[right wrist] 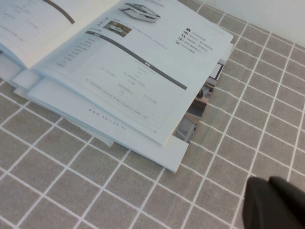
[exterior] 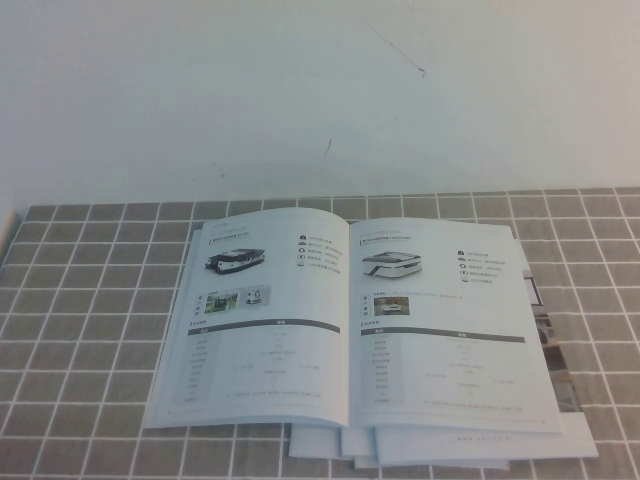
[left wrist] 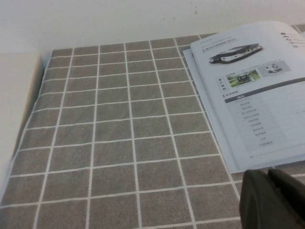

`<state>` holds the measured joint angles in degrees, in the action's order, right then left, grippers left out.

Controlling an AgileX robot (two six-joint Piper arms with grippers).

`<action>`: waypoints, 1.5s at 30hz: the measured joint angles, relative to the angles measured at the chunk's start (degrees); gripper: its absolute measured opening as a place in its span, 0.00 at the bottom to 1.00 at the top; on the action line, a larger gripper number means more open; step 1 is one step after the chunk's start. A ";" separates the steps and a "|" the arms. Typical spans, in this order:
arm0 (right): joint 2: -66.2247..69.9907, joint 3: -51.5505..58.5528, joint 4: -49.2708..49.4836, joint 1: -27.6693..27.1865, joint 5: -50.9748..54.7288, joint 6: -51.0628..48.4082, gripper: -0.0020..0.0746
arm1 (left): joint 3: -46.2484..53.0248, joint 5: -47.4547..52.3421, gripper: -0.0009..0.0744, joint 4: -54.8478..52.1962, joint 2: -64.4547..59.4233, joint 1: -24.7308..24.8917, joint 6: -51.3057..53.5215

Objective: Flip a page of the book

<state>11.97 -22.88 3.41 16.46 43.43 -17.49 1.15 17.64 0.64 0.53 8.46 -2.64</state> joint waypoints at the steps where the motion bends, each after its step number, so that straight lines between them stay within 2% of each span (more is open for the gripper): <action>1: 0.00 0.00 0.00 0.00 0.00 0.00 0.02 | 0.00 0.00 0.01 0.00 0.00 -0.77 0.28; 5: 0.00 0.00 0.00 0.00 0.00 0.00 0.02 | 0.00 0.04 0.01 0.03 0.00 -2.14 0.47; 16: 0.00 0.00 0.00 0.00 0.00 0.00 0.02 | 0.00 0.13 0.01 0.12 0.08 -2.14 -3.40; 45: 0.00 0.13 0.00 0.00 -0.30 0.00 0.02 | -0.10 0.39 0.01 0.24 0.08 -2.14 -3.54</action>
<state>11.97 -22.74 3.41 16.46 43.13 -17.49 1.05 18.04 0.89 0.61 6.32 -6.18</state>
